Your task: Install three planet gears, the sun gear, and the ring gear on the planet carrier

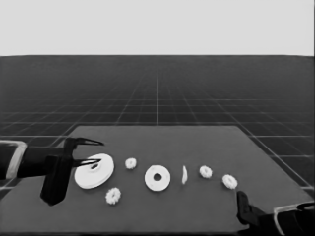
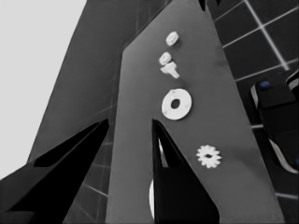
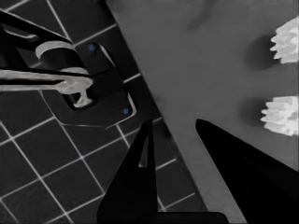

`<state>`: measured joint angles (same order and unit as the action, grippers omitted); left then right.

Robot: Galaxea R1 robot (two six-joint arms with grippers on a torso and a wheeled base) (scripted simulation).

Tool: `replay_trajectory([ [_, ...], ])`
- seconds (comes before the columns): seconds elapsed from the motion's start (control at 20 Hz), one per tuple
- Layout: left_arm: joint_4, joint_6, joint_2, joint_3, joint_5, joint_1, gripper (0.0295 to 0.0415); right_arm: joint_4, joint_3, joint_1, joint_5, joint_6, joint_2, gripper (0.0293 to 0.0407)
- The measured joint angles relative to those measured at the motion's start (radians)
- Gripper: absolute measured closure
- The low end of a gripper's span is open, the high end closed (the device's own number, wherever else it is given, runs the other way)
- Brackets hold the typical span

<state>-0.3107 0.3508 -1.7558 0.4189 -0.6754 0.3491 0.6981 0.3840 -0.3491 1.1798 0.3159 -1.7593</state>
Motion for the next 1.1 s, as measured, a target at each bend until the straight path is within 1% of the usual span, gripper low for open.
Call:
replay_trajectory([
  [0.05, 0.073, -0.003, 0.003, -0.071, -0.049, -0.071, 0.0415, -0.076, -0.053, -0.054, -0.023, -0.003, -0.014, 0.0407],
  [0.1, 0.044, -0.002, 0.002, -0.043, -0.030, -0.045, 0.0414, -0.045, -0.029, -0.034, -0.014, -0.002, -0.008, 0.0392],
  [0.15, 0.026, -0.001, 0.001, -0.025, -0.018, -0.029, 0.0396, -0.026, -0.016, -0.022, -0.008, -0.001, -0.005, 0.0363],
  [0.2, 0.015, -0.001, 0.001, -0.015, -0.011, -0.020, 0.0364, -0.016, -0.008, -0.015, -0.004, -0.001, -0.003, 0.0332],
  [0.25, -0.466, -0.486, -0.292, 0.115, -0.429, -0.254, 0.0333, -0.009, -0.003, -0.011, -0.002, 0.000, -0.001, 0.0320],
  [0.3, -0.430, -0.986, -0.612, 0.362, -0.819, -0.306, 0.0310, -0.006, -0.001, -0.009, -0.001, 0.000, -0.001, 0.0317],
  [0.35, -0.203, -1.255, -0.771, 0.651, -0.870, -0.303, 0.0308, -0.004, 0.001, -0.007, -0.001, 0.000, 0.000, 0.0316],
  [0.4, -0.049, -1.347, -0.857, 0.884, -0.841, -0.304, 0.0315, -0.002, 0.002, -0.007, 0.000, 0.000, 0.000, 0.0315],
  [0.45, 0.047, -1.369, -0.915, 1.054, -0.821, -0.308, 0.0321, -0.001, 0.002, -0.006, 0.000, 0.000, 0.000, 0.0315],
  [0.5, 0.105, -1.367, -0.956, 1.172, -0.812, -0.312, 0.0324, -0.001, 0.002, -0.006, 0.000, 0.000, 0.000, 0.0315],
  [0.55, 0.140, -1.358, -0.984, 1.252, -0.810, -0.314, 0.0325, -0.001, 0.003, -0.006, 0.000, 0.000, 0.000, 0.0315],
  [0.6, 0.161, -1.349, -1.004, 1.305, -0.809, -0.316, 0.0326, -0.001, 0.003, -0.006, 0.000, 0.000, 0.000, 0.0315],
  [0.7, 0.181, -1.337, -1.024, 1.362, -0.809, -0.318, 0.0326, -0.001, 0.003, -0.006, 0.000, 0.000, 0.000, 0.0315],
  [0.75, 0.125, -1.312, -1.046, 1.418, -0.766, -0.384, 0.0326, 0.000, 0.003, -0.006, 0.000, 0.000, 0.000, 0.0315],
  [0.8, 0.096, -1.291, -1.064, 1.466, -0.737, -0.434, 0.0326, 0.000, 0.003, -0.006, 0.000, 0.000, 0.000, 0.0315],
  [0.85, 0.081, -1.274, -1.079, 1.503, -0.718, -0.461, 0.0326, 0.000, 0.003, -0.006, 0.000, 0.000, 0.000, 0.0315],
  [0.95, 0.069, -1.256, -1.095, 1.543, -0.699, -0.483, 0.0326, 0.000, 0.003, -0.006, 0.000, 0.000, 0.000, 0.0315],
  [1.1, 0.065, -1.248, -1.102, 1.561, -0.690, -0.491, 0.0326, 0.000, 0.003, -0.006, 0.000, 0.000, 0.000, 0.0315],
])
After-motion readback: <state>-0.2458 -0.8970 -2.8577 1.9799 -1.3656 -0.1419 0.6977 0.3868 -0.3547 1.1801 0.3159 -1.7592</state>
